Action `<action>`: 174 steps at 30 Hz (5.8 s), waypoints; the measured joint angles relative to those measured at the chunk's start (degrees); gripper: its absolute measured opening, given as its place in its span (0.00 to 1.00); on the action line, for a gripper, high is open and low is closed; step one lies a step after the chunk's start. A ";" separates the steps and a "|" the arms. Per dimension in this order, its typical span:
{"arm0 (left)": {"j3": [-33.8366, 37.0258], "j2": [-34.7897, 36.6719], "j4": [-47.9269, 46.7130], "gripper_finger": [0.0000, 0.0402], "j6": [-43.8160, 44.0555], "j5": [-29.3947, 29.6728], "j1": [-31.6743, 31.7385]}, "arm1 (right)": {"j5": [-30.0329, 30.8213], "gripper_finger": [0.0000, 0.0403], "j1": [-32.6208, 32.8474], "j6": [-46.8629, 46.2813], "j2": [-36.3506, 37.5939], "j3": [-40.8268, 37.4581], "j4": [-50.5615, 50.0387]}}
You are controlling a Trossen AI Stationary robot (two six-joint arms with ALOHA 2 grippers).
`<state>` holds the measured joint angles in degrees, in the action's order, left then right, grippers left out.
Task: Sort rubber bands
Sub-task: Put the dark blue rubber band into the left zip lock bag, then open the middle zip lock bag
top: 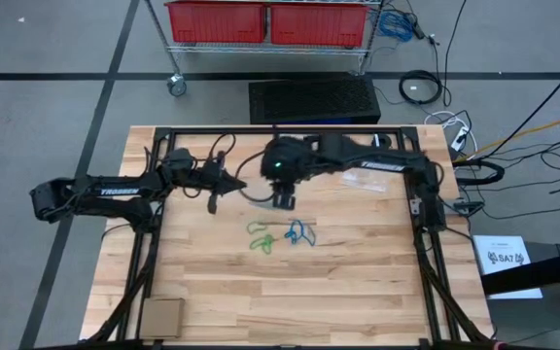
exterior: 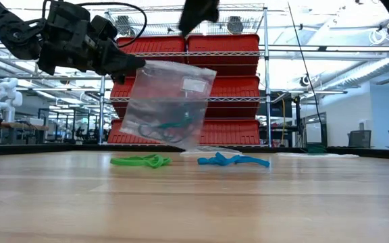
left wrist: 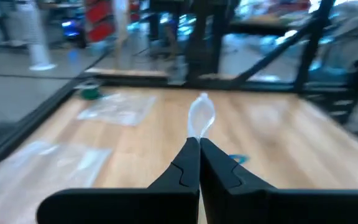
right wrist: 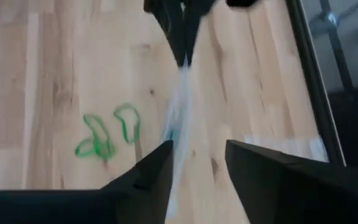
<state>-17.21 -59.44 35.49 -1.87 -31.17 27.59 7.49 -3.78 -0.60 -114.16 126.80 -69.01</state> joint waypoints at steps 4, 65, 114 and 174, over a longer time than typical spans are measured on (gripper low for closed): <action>0.00 0.00 -3.61 0.00 -2.68 9.24 0.02 | 0.28 0.16 -0.77 -0.21 1.19 -0.05 -7.24; -13.05 -1.99 -45.73 0.29 1.00 42.59 6.14 | -4.30 0.32 -10.53 1.99 19.61 -72.24 62.95; -15.85 -0.52 -19.70 0.42 -7.49 4.41 -5.70 | -4.57 0.00 -0.43 -1.97 22.92 -45.66 28.92; -15.87 -6.67 -13.58 0.00 -4.41 20.82 -14.29 | -4.64 0.34 -1.49 -1.71 17.72 -45.55 49.75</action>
<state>-33.08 -66.11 21.92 -6.28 -10.35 13.30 2.85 -5.27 -2.31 -96.44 81.25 -19.26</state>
